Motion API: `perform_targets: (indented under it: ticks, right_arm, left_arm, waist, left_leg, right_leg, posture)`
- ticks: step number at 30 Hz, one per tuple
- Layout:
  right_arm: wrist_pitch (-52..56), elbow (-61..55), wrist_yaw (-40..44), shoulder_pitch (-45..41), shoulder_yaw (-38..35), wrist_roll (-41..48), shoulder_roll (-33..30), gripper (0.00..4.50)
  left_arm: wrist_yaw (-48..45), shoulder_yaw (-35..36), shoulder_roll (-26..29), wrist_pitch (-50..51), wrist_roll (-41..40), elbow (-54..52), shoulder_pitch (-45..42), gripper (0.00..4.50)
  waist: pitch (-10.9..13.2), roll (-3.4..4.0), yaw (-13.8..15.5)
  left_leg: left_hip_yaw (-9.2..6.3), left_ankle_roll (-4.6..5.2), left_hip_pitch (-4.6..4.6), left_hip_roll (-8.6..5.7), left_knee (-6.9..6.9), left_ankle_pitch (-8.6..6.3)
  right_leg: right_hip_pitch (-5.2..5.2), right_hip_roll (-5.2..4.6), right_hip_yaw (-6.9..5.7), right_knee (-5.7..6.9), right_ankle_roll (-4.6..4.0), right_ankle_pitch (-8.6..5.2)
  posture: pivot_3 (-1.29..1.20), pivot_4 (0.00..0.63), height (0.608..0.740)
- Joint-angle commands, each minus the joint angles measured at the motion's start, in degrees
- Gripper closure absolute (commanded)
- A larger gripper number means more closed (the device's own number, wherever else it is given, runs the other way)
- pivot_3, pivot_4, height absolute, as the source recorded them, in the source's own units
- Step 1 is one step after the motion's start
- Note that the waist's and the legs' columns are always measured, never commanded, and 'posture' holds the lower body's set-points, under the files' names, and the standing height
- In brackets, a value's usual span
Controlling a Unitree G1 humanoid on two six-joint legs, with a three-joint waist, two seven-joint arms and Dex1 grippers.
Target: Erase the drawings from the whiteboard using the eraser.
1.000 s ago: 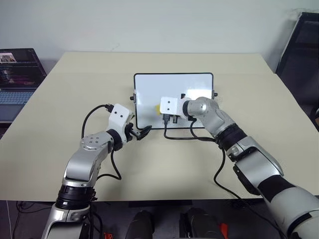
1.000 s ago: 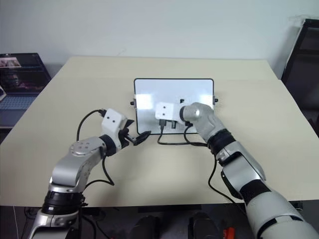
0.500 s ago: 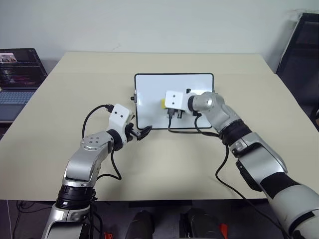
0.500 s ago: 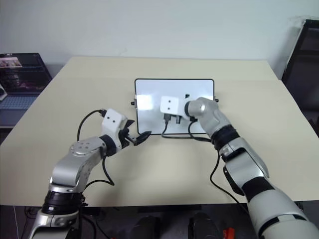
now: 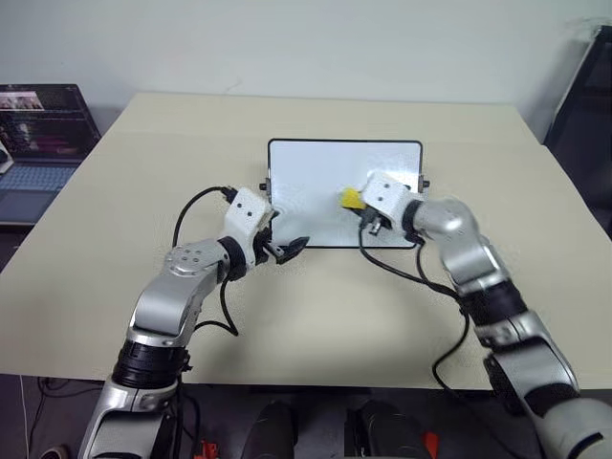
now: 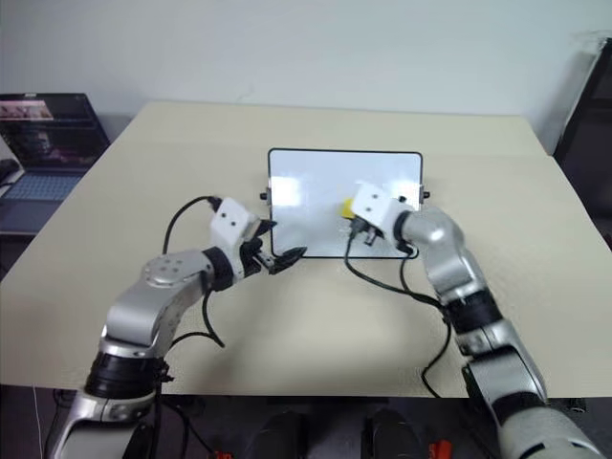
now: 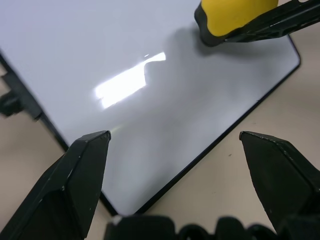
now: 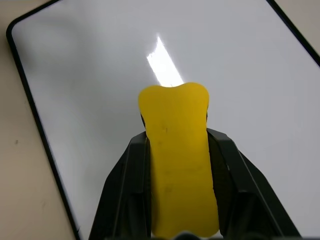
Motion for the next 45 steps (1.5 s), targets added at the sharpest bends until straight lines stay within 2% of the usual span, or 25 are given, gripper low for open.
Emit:
perform_targets:
  ticks: [1,6,10,15,23,33,35,38,43,45]
  right_arm:
    - [10.1,-15.9,-3.1,6.9,-7.8,3.0,0.0,3.34]
    - [20.8,-30.8,-14.2,18.5,-17.8,3.8,6.1,3.34]
    - [24.9,-35.4,-21.8,23.8,-19.6,2.8,10.9,3.34]
    - [30.6,-35.2,-26.8,25.8,-20.8,4.0,13.9,3.34]
    - [31.4,-29.4,-29.6,26.0,-23.0,7.1,12.7,3.34]
    - [30.6,-23.6,-34.2,23.9,-26.5,11.1,13.8,3.34]
    - [30.5,-22.8,-34.8,23.5,-27.6,12.2,13.9,2.61]
    - [30.2,-22.4,-35.0,23.4,-28.1,13.7,13.9,1.77]
    - [29.5,-22.3,-35.1,23.5,-27.8,15.2,13.5,0.01]
    - [28.7,-22.9,-35.2,23.4,-27.8,15.7,13.5,0.01]
  left_arm:
    - [-5.3,-2.4,1.4,-2.4,-1.3,-3.7,-1.9,0.00]
    - [-13.8,-7.9,1.6,-8.2,-1.0,-1.7,-4.6,0.00]
    - [-18.3,-13.3,-0.5,-15.2,1.7,3.2,-7.8,0.00]
    - [-22.7,-16.0,-5.0,-20.5,2.2,10.6,-12.1,0.00]
    - [-26.1,-16.7,-9.2,-28.2,4.9,22.5,-16.4,0.00]
    - [-27.5,-16.2,-11.0,-31.3,6.1,25.2,-17.2,0.00]
    - [-27.5,-15.9,-11.3,-31.4,6.1,25.2,-17.2,0.00]
    - [-27.7,-15.9,-11.4,-31.6,6.0,24.7,-16.8,0.00]
    - [-27.4,-15.9,-11.7,-31.9,6.2,24.8,-16.9,0.00]
    - [-26.7,-15.4,-11.8,-31.6,6.1,24.5,-16.8,0.00]
  waist:
    - [0.0,0.00,0.0]
    - [0.0,0.00,-0.1]
    - [0.0,0.01,0.0]
    - [0.0,0.01,-0.2]
    - [0.0,0.01,-0.2]
    - [0.0,0.01,-0.2]
    - [0.0,0.01,-0.2]
    - [0.0,0.01,-0.2]
    - [0.0,0.02,-0.2]
    - [0.0,0.02,-0.2]
  left_leg:
    - [0.00,0.00,-0.01,0.01,0.00,0.00]
    - [0.00,-0.01,-0.08,0.00,0.02,0.00]
    - [0.04,0.00,0.00,-0.04,0.04,0.01]
    - [0.19,0.01,0.07,-0.01,0.05,0.01]
    - [0.23,0.03,0.06,0.00,0.04,0.01]
    - [0.24,0.03,0.05,0.01,0.05,0.01]
    - [0.24,0.03,0.05,0.00,0.05,0.01]
    - [0.23,0.03,0.05,0.01,0.04,0.01]
    - [0.24,0.03,0.05,0.01,0.05,0.01]
    - [0.24,0.03,0.05,0.01,0.05,0.01]
  right_leg:
    - [-0.01,0.00,0.00,0.00,0.00,0.00]
    - [-0.04,0.01,0.01,-0.01,0.00,-0.01]
    - [0.00,0.04,0.03,0.05,0.01,-0.01]
    - [-0.02,0.16,0.04,0.15,0.01,-0.01]
    - [-0.03,0.41,0.08,0.16,0.02,-0.01]
    - [-0.04,0.43,0.11,0.16,0.02,-0.01]
    - [-0.04,0.43,0.11,0.16,0.02,-0.01]
    - [-0.04,0.43,0.11,0.16,0.02,-0.01]
    - [-0.04,0.44,0.12,0.18,0.02,-0.01]
    - [-0.04,0.44,0.11,0.18,0.02,-0.01]
  posture:
    - [0.00,0.150,0.740]
    - [0.00,0.150,0.740]
    - [0.00,0.150,0.740]
    - [0.00,0.150,0.740]
    - [0.00,0.150,0.740]
    - [0.00,0.150,0.740]
    - [0.00,0.150,0.740]
    - [0.00,0.150,0.740]
    - [0.00,0.150,0.740]
    - [0.00,0.150,0.740]
